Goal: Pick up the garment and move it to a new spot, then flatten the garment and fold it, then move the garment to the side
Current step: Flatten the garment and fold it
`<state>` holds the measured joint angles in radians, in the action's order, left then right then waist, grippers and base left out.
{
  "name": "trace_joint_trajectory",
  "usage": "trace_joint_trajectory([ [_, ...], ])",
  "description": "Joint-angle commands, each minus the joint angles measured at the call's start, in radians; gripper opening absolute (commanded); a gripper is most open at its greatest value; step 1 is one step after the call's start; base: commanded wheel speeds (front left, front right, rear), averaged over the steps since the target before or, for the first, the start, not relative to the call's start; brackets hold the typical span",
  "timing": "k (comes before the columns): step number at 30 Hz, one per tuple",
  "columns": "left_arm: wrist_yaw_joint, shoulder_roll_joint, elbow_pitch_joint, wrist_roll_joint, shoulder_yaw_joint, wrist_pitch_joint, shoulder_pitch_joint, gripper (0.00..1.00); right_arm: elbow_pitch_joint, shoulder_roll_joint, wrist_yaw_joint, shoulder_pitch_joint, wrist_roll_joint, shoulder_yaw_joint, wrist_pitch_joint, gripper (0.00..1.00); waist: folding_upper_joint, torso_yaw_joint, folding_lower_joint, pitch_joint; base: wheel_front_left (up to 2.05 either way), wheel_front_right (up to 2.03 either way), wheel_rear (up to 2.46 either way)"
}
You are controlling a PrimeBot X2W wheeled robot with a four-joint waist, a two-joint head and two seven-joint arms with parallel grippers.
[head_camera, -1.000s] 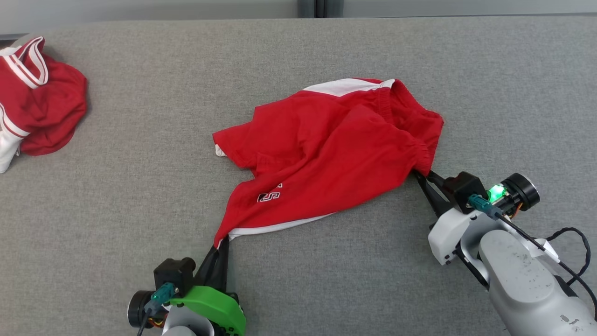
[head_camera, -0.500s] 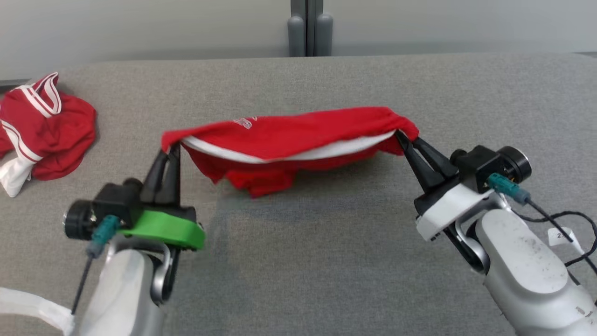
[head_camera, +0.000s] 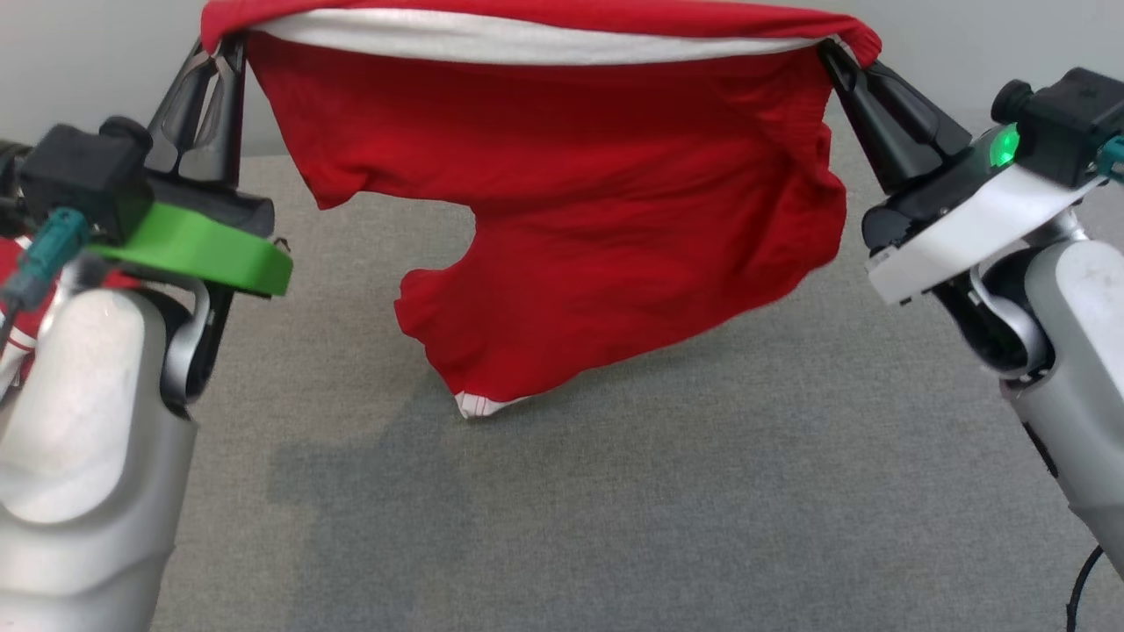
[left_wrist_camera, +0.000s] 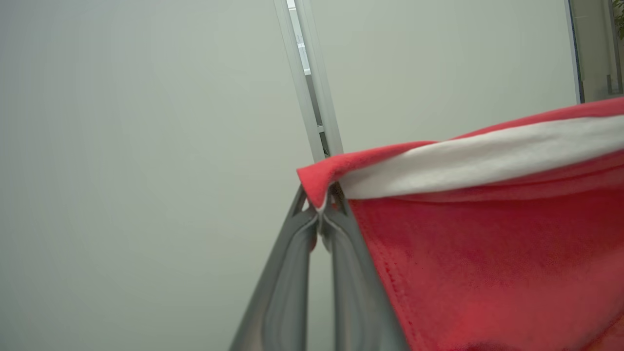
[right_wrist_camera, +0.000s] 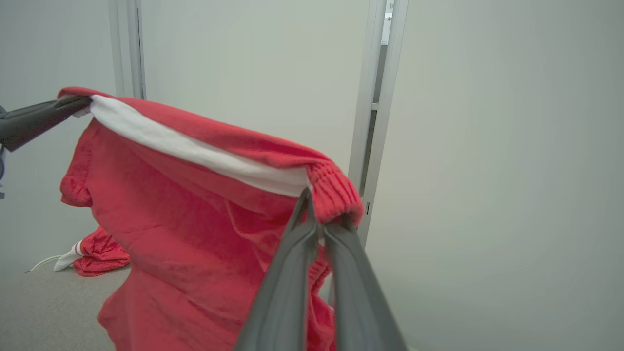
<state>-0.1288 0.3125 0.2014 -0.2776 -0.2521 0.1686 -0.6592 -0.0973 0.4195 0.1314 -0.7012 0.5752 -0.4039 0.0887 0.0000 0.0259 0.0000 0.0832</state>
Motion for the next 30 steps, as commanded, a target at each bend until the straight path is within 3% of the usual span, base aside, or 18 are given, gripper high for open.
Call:
trace_joint_trajectory([
  [1, -0.002, 0.019, 0.009, -0.014, -0.006, -0.025, -0.041, 0.00, 0.009, 0.009, -0.001, -0.030, 0.023, 0.005, -0.028, 0.00, 0.0000, -0.004, 0.0000, 0.058, 0.00, 0.00, 0.00],
  [8, -0.002, 0.004, 0.112, -0.039, -0.029, -0.068, -0.225, 0.00, -0.040, 0.033, -0.001, -0.200, 0.031, -0.033, -0.094, 0.00, 0.0000, -0.017, 0.0000, 0.219, 0.00, 0.00, 0.00],
  [13, 0.030, -0.021, 0.243, 0.013, -0.031, 0.010, -0.421, 0.00, -0.168, 0.019, -0.001, -0.400, -0.048, -0.062, -0.008, 0.00, 0.0000, -0.020, 0.0000, 0.316, 0.00, 0.00, 0.00],
  [19, 0.062, -0.056, 0.385, 0.040, -0.025, 0.080, -0.562, 0.00, -0.356, -0.015, -0.001, -0.572, -0.151, -0.114, 0.126, 0.00, 0.0000, -0.012, 0.0000, 0.355, 0.00, 0.00, 0.00],
  [24, 0.056, -0.076, 0.452, 0.020, -0.012, 0.098, -0.482, 0.00, -0.452, -0.045, -0.001, -0.544, -0.155, -0.179, 0.168, 0.00, 0.0000, -0.005, 0.0000, 0.348, 0.00, 0.00, 0.00],
  [30, 0.056, -0.106, 0.410, 0.000, 0.042, 0.097, -0.214, 0.00, -0.465, -0.053, -0.001, -0.360, -0.084, -0.258, 0.176, 0.00, 0.0000, -0.002, 0.0000, 0.310, 0.00, 0.00, 0.00],
])
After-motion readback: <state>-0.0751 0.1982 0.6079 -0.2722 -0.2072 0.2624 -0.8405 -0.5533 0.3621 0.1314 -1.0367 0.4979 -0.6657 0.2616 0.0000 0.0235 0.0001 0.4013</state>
